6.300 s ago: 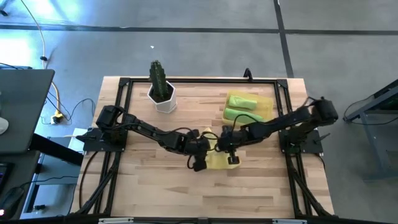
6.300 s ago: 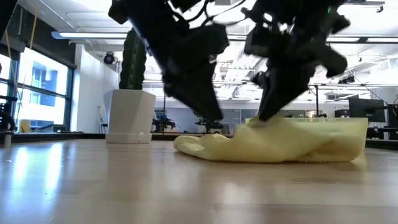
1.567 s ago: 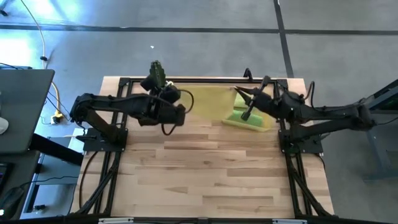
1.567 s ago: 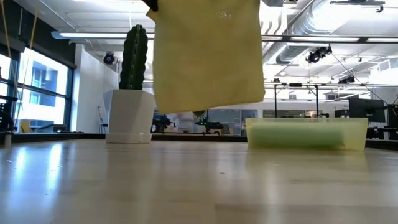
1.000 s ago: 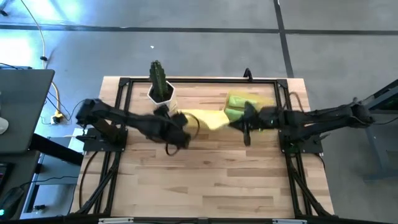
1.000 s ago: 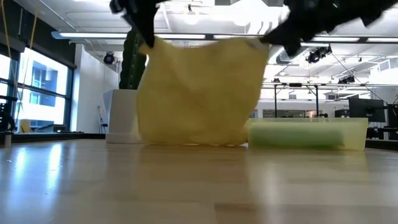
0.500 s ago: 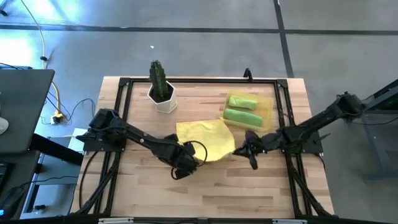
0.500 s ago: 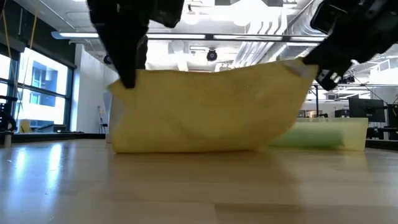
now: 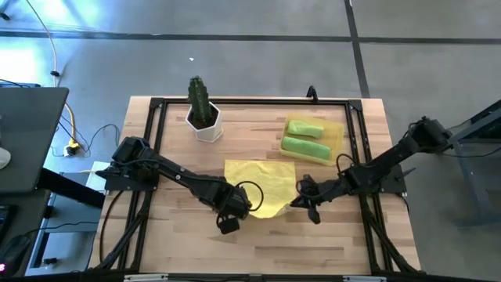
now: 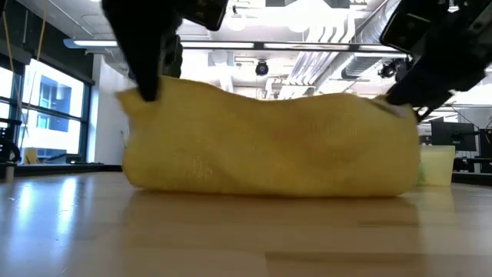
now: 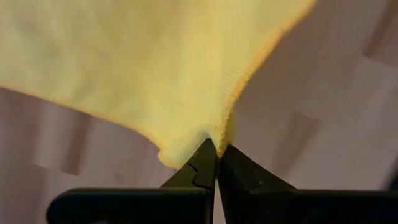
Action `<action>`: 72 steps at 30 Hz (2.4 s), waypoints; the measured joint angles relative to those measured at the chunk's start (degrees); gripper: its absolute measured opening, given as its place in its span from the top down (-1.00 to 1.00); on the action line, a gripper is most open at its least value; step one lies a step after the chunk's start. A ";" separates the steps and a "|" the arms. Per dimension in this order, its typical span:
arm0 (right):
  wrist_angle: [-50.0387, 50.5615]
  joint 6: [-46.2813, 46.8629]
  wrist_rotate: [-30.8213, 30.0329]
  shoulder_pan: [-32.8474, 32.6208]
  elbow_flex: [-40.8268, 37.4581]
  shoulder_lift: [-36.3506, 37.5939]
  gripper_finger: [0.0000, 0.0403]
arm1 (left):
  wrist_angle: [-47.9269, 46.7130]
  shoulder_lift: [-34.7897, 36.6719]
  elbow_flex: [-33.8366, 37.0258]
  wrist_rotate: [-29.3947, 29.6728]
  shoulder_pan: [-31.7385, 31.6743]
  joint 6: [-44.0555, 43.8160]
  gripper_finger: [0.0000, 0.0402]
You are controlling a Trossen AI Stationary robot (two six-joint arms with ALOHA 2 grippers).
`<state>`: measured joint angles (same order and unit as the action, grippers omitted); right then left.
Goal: Roll microfiber towels into tight, uniform cylinder then place into a basket
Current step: Fold the yellow microfiber cloth
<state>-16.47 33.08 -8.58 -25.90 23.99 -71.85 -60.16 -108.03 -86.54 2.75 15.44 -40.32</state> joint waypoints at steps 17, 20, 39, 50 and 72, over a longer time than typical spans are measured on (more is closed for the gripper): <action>10.92 -7.27 -10.91 11.39 0.11 0.74 1.00 | -2.07 -5.47 -0.02 21.06 -7.75 8.16 1.00; 10.77 -9.31 -10.81 13.06 0.11 0.74 1.00 | -2.21 -7.85 0.07 22.01 -9.22 7.96 1.00; 11.14 -12.79 -10.11 21.09 0.11 0.57 1.00 | -4.28 -9.03 0.00 29.14 -14.36 9.03 1.00; 11.16 -18.63 -9.79 21.17 0.09 0.54 0.82 | -4.08 -9.03 0.00 26.64 -15.58 9.05 1.00; 15.30 -15.11 -7.82 20.62 4.11 -8.27 0.27 | -3.31 -9.70 0.04 26.14 -16.24 12.00 1.00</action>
<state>-1.16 17.96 -16.40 -5.28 28.10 -80.11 -63.47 -117.73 -86.50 28.88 -0.80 -28.32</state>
